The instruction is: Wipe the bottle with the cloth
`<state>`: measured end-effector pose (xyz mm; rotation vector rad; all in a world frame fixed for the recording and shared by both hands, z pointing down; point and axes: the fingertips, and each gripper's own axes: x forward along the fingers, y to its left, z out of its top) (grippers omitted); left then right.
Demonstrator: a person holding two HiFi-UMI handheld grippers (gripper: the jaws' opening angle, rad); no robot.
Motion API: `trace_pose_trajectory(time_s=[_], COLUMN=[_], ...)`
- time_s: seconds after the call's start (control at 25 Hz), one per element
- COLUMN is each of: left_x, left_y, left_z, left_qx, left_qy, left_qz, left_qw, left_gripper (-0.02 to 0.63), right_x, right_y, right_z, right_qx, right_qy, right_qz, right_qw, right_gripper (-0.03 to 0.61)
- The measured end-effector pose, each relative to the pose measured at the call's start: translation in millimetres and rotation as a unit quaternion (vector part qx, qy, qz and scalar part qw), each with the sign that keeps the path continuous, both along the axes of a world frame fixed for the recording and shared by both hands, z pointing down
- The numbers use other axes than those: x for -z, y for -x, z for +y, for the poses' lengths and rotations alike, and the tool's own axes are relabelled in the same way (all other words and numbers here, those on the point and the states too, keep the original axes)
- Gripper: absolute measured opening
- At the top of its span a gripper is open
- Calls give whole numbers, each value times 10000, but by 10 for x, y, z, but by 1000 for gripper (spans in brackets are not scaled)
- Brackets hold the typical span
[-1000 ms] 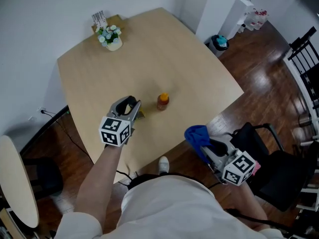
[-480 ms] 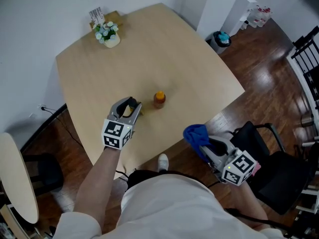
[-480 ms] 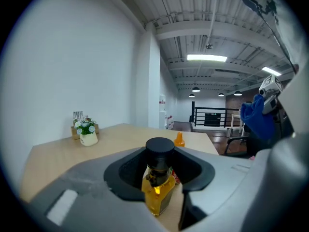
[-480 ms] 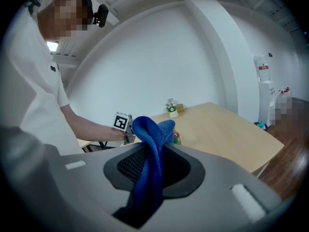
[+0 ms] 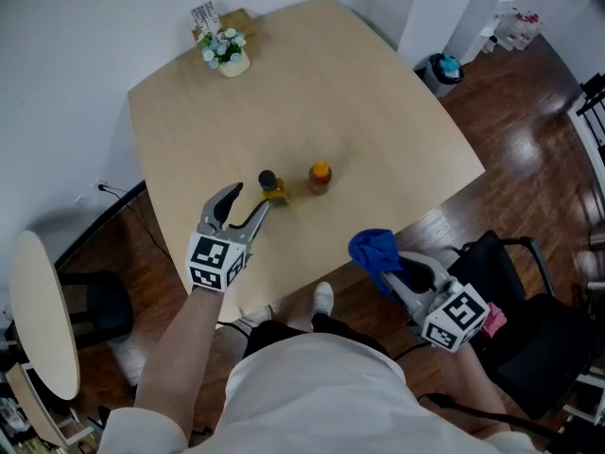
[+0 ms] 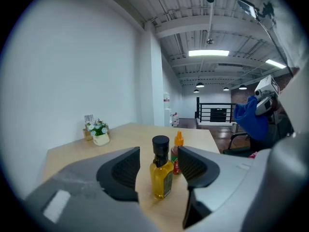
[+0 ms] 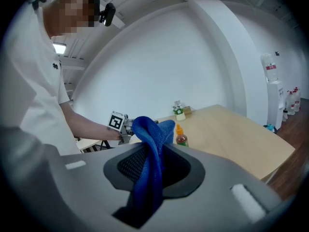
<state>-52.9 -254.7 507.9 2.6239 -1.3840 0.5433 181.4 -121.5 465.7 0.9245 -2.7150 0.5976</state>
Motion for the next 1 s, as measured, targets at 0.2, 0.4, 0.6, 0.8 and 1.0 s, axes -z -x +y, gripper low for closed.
trace_pose_trajectory(time_s=[0.2, 0.4, 0.6, 0.8, 1.0], left_x=[112, 256, 485, 771, 857], left_y=[358, 719, 1090, 1488, 1898], left_z=[495, 1081, 1773, 2737, 3832], left_qx=[372, 658, 695, 606, 127], left_qy=[262, 424, 376, 56, -121], left_qz=[39, 190, 450, 885, 1011], left_qw=[9990, 9967, 9959, 9942, 9947], left_gripper=[258, 252, 233, 230, 225], right_x=[-22, 1, 174, 387, 468], right_y=[188, 357, 462, 641, 1207], right_z=[41, 188, 614, 1360, 2464], right_qx=[266, 412, 227, -67, -418], right_qy=[-89, -275, -501, -751, -814], right_qz=[-187, -182, -77, -18, 44], right_qw=[9994, 9986, 9985, 9971, 9958], right_gripper=[97, 98, 100, 100, 100])
